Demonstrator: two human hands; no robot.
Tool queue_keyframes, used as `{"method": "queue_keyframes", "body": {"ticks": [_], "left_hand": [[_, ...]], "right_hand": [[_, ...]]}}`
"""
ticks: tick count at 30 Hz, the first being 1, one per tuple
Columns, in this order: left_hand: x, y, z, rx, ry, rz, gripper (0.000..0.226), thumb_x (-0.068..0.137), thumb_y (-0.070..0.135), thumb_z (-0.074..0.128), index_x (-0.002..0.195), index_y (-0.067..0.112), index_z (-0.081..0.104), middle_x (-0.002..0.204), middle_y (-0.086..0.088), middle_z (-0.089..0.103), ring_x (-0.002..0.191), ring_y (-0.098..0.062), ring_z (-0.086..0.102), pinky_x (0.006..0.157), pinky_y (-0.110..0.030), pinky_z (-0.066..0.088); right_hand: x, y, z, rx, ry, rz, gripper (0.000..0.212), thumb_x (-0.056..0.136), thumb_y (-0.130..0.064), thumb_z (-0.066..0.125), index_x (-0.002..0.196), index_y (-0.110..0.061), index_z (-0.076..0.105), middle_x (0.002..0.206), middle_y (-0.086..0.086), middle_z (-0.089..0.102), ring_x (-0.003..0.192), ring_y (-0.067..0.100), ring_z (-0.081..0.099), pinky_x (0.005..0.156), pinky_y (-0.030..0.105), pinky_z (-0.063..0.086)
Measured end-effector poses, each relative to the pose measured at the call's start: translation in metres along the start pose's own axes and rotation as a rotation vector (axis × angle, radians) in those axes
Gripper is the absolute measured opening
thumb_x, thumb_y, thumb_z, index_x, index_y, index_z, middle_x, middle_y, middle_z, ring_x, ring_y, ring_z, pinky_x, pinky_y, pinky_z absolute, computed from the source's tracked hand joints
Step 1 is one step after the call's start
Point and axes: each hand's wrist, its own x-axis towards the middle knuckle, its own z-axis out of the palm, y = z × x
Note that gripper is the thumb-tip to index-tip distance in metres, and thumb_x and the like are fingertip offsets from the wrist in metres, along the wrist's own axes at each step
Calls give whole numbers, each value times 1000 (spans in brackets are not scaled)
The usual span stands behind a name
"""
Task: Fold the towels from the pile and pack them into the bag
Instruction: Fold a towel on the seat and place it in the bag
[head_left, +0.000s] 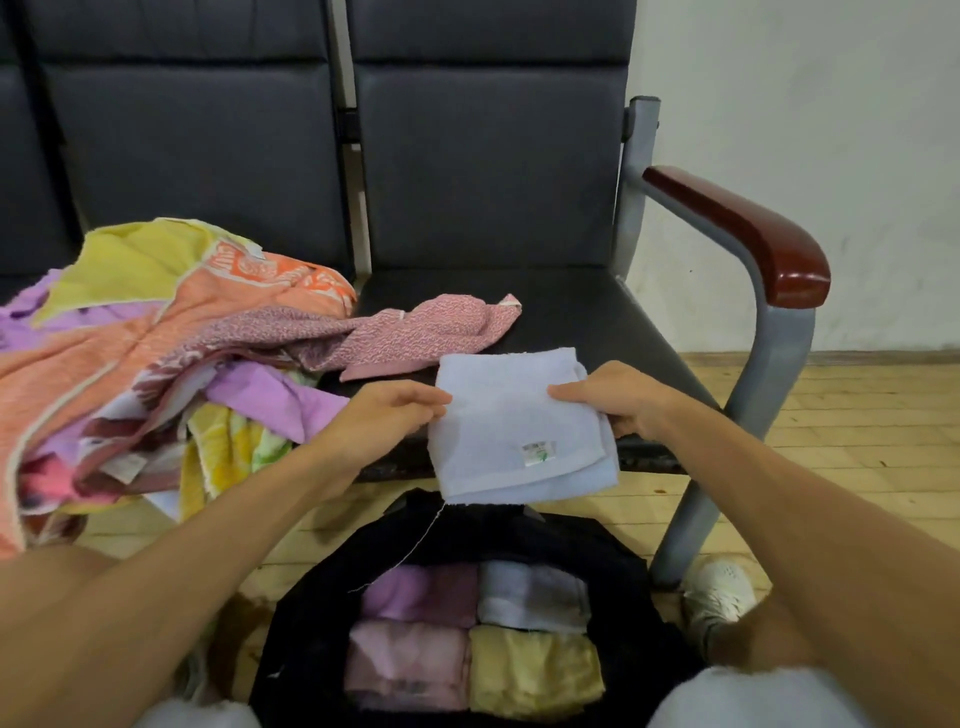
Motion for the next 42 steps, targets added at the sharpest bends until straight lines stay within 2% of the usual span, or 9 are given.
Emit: {"method": "queue_keyframes", "body": {"ticks": [10, 16, 20, 25, 29, 32, 36, 39, 42], "left_hand": [[-2, -21, -23, 36, 56, -171, 17, 97, 15, 51, 113, 16, 56, 96, -1, 63, 82, -15, 63, 80, -28, 52], [-6, -19, -19, 2, 77, -186, 22, 100, 29, 47, 116, 16, 53, 98, 0, 62, 84, -16, 62, 88, -33, 53], [-17, -12, -16, -298, -1, -238, 35, 98, 44, 48, 116, 17, 62, 105, -3, 70, 95, -19, 66, 77, -31, 51], [-34, -6, -22, -802, -224, -297, 41, 91, 40, 57, 127, 21, 61, 123, -6, 67, 112, -22, 65, 87, -37, 53], [-42, 4, -23, -705, -104, -50, 52, 88, 22, 62, 129, 47, 45, 119, 4, 69, 103, -19, 68, 75, -37, 57], [-46, 7, -26, -625, -1, 29, 35, 91, 14, 61, 122, 28, 59, 114, -5, 70, 94, -18, 69, 71, -32, 58], [-46, -2, -28, -468, 79, 10, 14, 90, 13, 64, 101, 17, 72, 110, -14, 70, 93, -22, 66, 78, -37, 54], [-47, -3, -29, -442, 24, 22, 20, 87, 9, 66, 107, 14, 71, 108, -12, 71, 94, -23, 67, 83, -36, 54], [-49, -2, -27, -357, -36, 55, 46, 75, -4, 75, 116, 16, 67, 116, -8, 69, 107, -22, 65, 89, -35, 55]], "right_hand": [[-27, -27, 19, -6, 57, -221, 27, 98, -24, 57, 116, -7, 64, 113, 9, 68, 100, 24, 67, 93, 43, 54], [-62, -50, 33, 262, -69, -379, 25, 98, -26, 57, 116, -11, 65, 113, 6, 70, 103, 24, 68, 94, 46, 54], [-79, -50, 39, 508, -229, -394, 29, 98, -22, 54, 122, -8, 63, 119, 7, 70, 109, 25, 67, 95, 44, 54], [-87, -49, 33, 642, -287, -412, 31, 99, -22, 51, 123, -7, 62, 119, 7, 70, 109, 24, 67, 89, 38, 57], [-86, -39, 25, 642, -202, -341, 28, 99, -23, 53, 119, -7, 64, 115, 8, 71, 105, 25, 69, 87, 40, 58], [-85, -28, 24, 416, -95, -307, 30, 97, -26, 58, 122, -10, 60, 112, 8, 71, 102, 26, 69, 90, 47, 56], [-90, -17, 24, 294, -109, -333, 33, 96, -22, 60, 126, -33, 51, 107, 7, 68, 97, 24, 69, 82, 43, 59], [-94, -11, 23, 205, -112, -403, 19, 96, -19, 59, 113, -22, 68, 112, 1, 67, 99, 14, 67, 82, 34, 59], [-92, -8, 19, 179, -134, -429, 31, 85, -12, 74, 114, -19, 68, 113, 0, 68, 97, 12, 68, 76, 27, 59]]}}
